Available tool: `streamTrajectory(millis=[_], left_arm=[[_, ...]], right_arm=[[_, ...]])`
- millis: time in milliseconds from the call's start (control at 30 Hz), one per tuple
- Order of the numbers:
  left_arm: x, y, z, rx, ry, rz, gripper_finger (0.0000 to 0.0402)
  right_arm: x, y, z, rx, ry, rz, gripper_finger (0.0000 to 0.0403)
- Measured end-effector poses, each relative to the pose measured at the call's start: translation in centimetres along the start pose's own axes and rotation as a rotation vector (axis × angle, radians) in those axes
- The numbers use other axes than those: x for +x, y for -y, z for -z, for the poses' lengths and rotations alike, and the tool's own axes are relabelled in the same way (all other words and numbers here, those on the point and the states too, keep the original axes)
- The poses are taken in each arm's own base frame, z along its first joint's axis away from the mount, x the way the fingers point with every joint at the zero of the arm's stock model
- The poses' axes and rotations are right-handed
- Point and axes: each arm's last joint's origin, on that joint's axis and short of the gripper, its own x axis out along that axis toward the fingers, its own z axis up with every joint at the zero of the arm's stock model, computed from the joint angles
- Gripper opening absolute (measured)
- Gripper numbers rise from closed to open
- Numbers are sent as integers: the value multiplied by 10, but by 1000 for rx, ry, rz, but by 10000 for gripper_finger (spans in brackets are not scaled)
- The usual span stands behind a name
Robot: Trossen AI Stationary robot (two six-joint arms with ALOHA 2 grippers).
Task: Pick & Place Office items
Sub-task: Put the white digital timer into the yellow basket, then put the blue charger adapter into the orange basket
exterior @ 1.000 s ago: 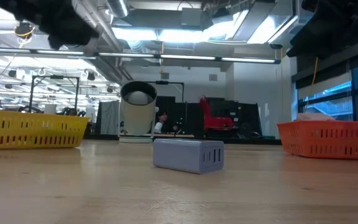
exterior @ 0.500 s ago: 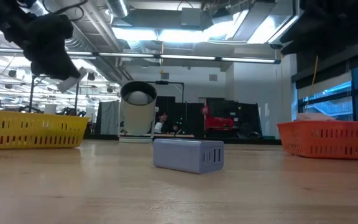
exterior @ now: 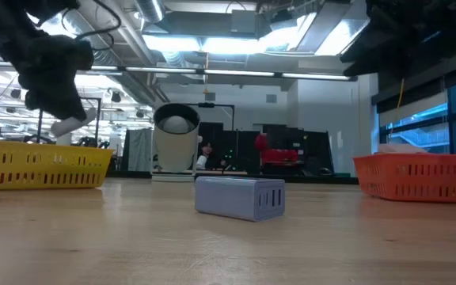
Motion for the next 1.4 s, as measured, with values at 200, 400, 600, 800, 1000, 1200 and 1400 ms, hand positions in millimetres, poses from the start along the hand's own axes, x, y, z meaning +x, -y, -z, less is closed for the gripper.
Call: streamTrajectory(millis=[200, 400, 600, 800, 1000, 1200, 1400], left_arm=[[10, 0, 4, -58, -83, -65, 164], [17, 1, 8, -97, -180, -85, 164], [20, 2, 10, -97, -217, -99, 181], [20, 2, 9, -88, -212, -102, 202], [20, 1, 9, -98, -201, -113, 212], [19, 1, 6, -107, -141, -158, 212], [3, 12, -17, -20, 36, -129, 212]], right_arm=[[2, 0, -6, 11, 44, -7, 204], [4, 4, -9, 0, 50, 17, 204], [5, 6, -9, 3, 41, 9, 204], [5, 6, -9, 3, 39, 7, 204], [5, 6, -9, -4, 39, 7, 204], [5, 6, -9, -15, 39, 8, 204], [4, 5, -12, 59, 43, 5, 204]])
